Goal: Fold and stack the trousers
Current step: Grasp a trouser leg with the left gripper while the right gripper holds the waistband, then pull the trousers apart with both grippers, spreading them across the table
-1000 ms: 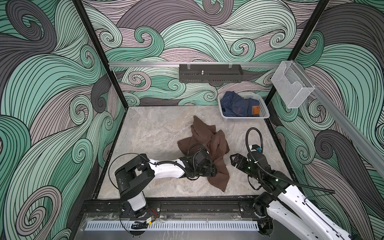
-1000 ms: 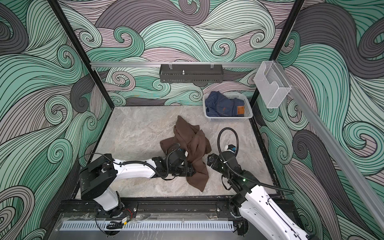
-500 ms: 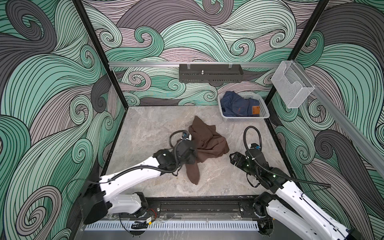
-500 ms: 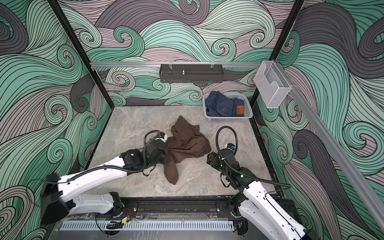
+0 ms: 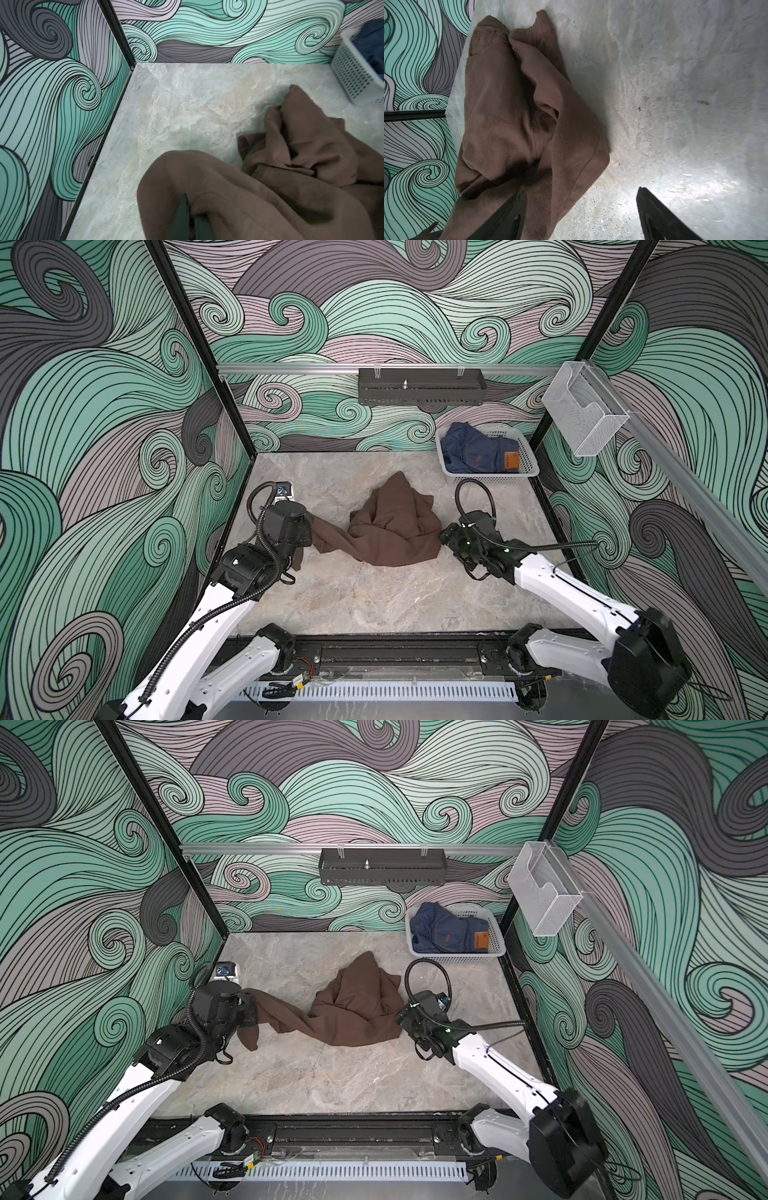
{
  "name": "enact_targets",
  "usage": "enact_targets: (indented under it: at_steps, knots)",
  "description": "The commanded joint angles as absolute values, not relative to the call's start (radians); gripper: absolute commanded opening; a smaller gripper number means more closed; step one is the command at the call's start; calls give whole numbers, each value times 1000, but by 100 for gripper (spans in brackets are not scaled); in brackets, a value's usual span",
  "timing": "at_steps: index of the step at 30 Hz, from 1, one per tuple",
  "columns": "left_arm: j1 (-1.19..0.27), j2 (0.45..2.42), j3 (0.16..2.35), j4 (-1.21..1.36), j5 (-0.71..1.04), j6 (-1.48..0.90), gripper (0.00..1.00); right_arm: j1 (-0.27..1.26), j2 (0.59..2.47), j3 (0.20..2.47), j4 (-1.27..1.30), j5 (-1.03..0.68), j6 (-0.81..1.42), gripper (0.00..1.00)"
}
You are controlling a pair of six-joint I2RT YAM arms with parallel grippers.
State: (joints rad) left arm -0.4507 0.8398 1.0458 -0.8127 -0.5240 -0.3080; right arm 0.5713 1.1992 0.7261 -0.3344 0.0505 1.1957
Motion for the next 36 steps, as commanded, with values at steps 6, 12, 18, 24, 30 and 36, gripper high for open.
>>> enact_targets:
  at_steps: [6, 12, 18, 24, 30, 36]
  knots:
    - [-359, 766, 1055, -873, -559, -268, 0, 608, 1339, 689, -111, 23, 1366, 83]
    - [-304, 769, 1084, -892, -536, -244, 0, 604, 1527, 763, -2, 13, 1331, 55]
    - [-199, 804, 1171, -913, -528, -176, 0, 591, 1477, 840, -76, 93, 1271, 0]
    - [-93, 887, 1278, -931, -520, -142, 0, 590, 1219, 1070, -421, 306, 1073, 0]
    - [-34, 964, 1384, -930, -476, -175, 0, 588, 1183, 1323, -633, 391, 875, 0]
    - [-6, 989, 1399, -933, -446, -192, 0, 587, 1218, 1283, -648, 347, 865, 1]
